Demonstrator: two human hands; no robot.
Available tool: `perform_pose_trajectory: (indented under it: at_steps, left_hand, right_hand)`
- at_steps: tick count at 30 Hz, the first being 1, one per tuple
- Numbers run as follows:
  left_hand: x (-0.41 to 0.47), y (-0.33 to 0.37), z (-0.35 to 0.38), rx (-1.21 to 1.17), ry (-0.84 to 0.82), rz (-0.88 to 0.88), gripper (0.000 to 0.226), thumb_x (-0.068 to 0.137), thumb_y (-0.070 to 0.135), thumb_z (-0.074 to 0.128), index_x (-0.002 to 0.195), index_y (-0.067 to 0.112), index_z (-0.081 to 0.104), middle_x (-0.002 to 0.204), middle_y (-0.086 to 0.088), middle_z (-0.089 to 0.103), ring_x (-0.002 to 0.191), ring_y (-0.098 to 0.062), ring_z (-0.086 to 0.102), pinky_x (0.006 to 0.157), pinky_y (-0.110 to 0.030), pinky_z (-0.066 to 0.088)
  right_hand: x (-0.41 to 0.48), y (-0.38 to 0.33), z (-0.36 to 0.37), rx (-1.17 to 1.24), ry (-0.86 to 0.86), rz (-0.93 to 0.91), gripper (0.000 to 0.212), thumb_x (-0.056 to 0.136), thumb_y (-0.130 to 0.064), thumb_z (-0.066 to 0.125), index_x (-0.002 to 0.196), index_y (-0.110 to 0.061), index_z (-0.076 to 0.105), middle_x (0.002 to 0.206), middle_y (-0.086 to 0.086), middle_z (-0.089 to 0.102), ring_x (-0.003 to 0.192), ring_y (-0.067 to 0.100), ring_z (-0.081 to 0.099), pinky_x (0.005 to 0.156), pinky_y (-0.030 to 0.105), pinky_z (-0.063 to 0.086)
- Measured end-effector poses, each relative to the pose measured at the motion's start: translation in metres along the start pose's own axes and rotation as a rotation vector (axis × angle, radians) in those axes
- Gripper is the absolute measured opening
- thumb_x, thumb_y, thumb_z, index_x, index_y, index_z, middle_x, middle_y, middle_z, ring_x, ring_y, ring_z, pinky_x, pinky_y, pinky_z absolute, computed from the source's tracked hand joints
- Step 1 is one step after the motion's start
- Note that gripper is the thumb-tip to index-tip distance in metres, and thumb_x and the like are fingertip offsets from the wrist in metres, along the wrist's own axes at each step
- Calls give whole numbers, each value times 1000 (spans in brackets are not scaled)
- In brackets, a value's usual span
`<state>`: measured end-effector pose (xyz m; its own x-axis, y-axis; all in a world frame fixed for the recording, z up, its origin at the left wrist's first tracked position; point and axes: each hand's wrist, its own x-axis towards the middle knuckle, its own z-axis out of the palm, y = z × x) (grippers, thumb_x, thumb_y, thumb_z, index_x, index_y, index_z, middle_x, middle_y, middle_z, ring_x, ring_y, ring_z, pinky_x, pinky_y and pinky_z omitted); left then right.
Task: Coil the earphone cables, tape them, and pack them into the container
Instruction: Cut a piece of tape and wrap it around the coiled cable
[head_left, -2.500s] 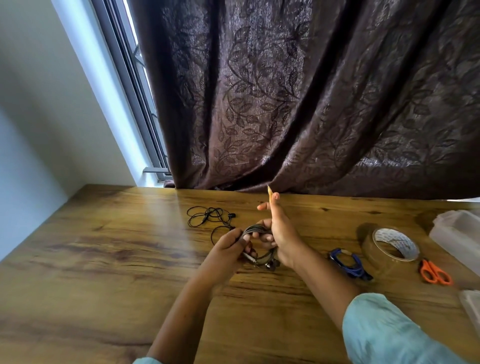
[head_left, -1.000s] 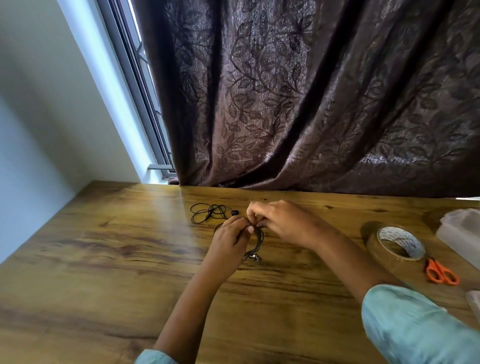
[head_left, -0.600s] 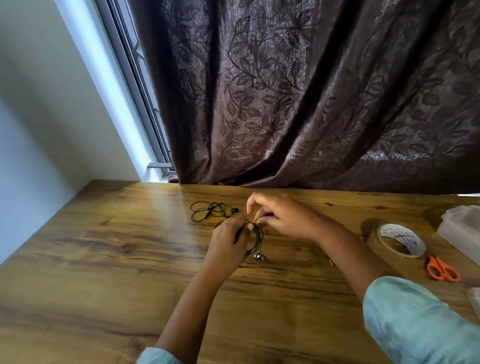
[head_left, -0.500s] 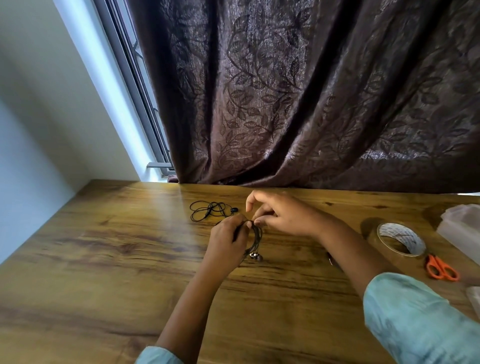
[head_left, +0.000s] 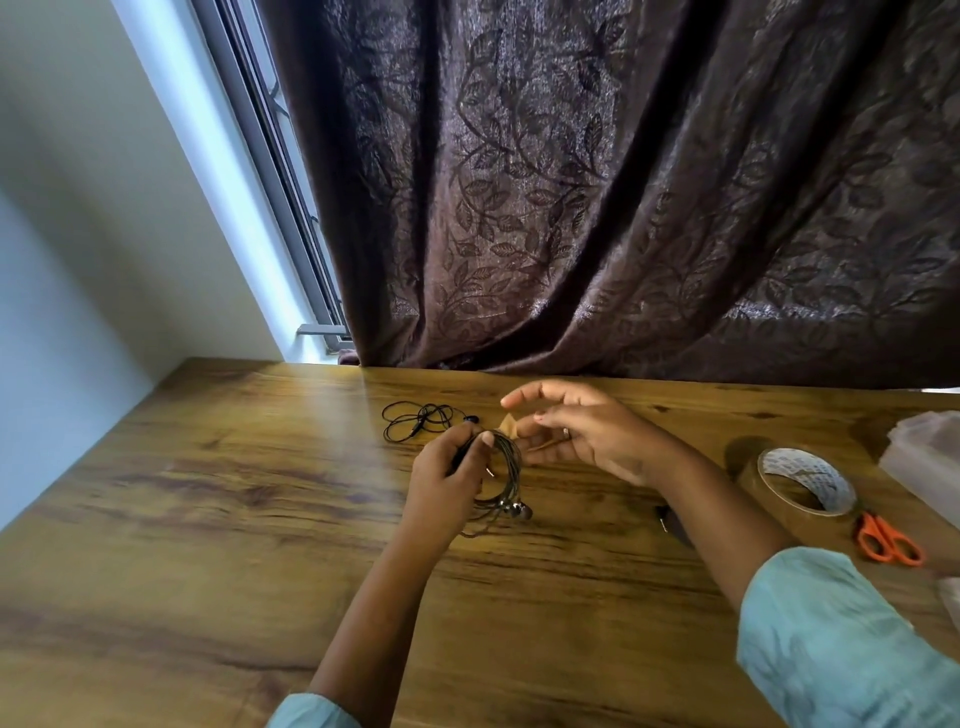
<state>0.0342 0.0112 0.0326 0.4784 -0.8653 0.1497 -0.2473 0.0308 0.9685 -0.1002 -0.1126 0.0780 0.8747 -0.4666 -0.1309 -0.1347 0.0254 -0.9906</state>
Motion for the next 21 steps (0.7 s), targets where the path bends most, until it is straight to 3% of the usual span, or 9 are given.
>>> perform_pose_trajectory:
  at_steps: [5, 10, 16, 21]
  left_hand:
    - [0, 0, 2, -2, -29, 21, 26, 95, 23, 50, 81, 1, 56, 68, -4, 50, 60, -11, 46, 54, -23, 38]
    - [2, -2, 3, 51, -40, 30, 22, 95, 24, 52, 81, 10, 61, 67, -1, 53, 61, -15, 46, 59, -35, 38]
    - [3, -1, 5, 12, -23, -49, 20, 91, 26, 56, 81, 13, 67, 68, -2, 56, 61, -13, 48, 59, -33, 41]
    - [3, 0, 5, -171, -17, -106, 38, 80, 31, 65, 82, -7, 62, 71, -13, 58, 54, -9, 48, 48, -19, 41]
  right_hand:
    - [3, 5, 1, 40, 67, -1, 19, 92, -4, 57, 109, -13, 57, 94, 8, 70, 83, 13, 68, 73, 28, 58]
    - [3, 6, 5, -67, 84, -62, 26, 80, -8, 73, 101, -12, 59, 82, 1, 72, 77, 13, 64, 69, 31, 55]
    - [4, 3, 9, -349, 134, -134, 20, 77, -8, 77, 85, -18, 61, 82, 1, 69, 77, 9, 64, 72, 32, 57]
    - [6, -2, 11, -531, 117, -152, 23, 76, -5, 74, 84, -20, 58, 78, -4, 65, 68, 0, 58, 68, 24, 52]
